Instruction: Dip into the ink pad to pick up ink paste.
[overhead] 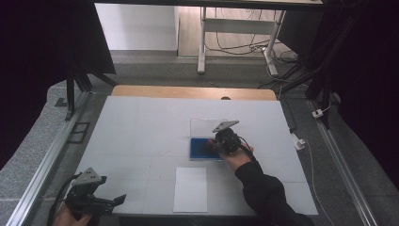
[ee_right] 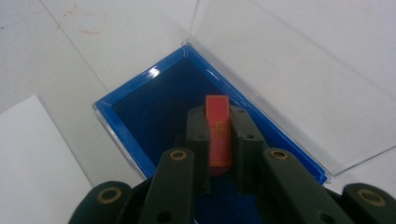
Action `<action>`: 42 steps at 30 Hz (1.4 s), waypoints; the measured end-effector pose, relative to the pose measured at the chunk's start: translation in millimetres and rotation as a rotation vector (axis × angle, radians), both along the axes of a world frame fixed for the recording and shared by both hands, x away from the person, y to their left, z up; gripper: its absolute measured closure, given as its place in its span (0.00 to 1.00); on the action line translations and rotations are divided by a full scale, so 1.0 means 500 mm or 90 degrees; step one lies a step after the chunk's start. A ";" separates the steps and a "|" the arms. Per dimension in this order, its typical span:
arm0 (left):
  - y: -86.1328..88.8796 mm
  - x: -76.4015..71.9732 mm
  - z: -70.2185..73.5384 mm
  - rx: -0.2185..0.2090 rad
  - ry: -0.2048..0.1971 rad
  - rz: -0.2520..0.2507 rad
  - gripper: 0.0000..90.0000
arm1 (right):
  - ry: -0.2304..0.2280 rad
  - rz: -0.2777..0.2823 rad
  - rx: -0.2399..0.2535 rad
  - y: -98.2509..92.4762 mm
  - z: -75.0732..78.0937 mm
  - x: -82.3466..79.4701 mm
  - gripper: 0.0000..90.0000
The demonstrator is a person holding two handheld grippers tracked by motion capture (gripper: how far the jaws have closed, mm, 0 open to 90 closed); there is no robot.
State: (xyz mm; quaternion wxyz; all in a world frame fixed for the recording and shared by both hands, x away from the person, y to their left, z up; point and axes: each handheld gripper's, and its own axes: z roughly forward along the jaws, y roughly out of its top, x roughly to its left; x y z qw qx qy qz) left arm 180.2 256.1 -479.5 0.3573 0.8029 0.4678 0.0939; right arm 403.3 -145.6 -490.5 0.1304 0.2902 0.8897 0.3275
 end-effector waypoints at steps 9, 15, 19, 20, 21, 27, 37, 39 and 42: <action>0.000 0.001 0.000 0.002 0.003 0.001 0.02 | -0.007 -0.013 -0.007 0.006 -0.003 -0.005 0.90; -0.001 0.002 0.000 0.002 0.005 0.002 0.02 | -0.037 -0.010 -0.043 0.022 -0.003 -0.016 0.90; 0.000 0.002 0.000 0.002 0.005 0.002 0.02 | -0.030 -0.013 -0.030 0.018 -0.005 -0.013 0.90; 0.000 0.002 0.000 0.002 0.005 0.002 0.02 | -0.019 -0.014 -0.016 0.012 -0.006 -0.009 0.90; 0.000 0.002 0.000 0.002 0.005 0.002 0.02 | -0.011 -0.018 -0.002 0.008 -0.007 -0.005 0.90; -0.001 0.002 -0.001 0.001 0.007 0.003 0.02 | -0.021 -0.016 -0.013 0.012 -0.007 -0.009 0.90; 0.000 0.003 -0.001 0.000 0.007 0.002 0.02 | -0.016 -0.021 0.002 0.007 -0.009 -0.007 0.90; 0.000 0.003 -0.001 -0.001 0.006 0.002 0.02 | -0.020 -0.018 0.000 0.009 -0.009 -0.008 0.89; 0.001 0.003 -0.001 -0.003 0.007 0.001 0.02 | -0.026 -0.013 -0.009 0.011 -0.007 -0.011 0.89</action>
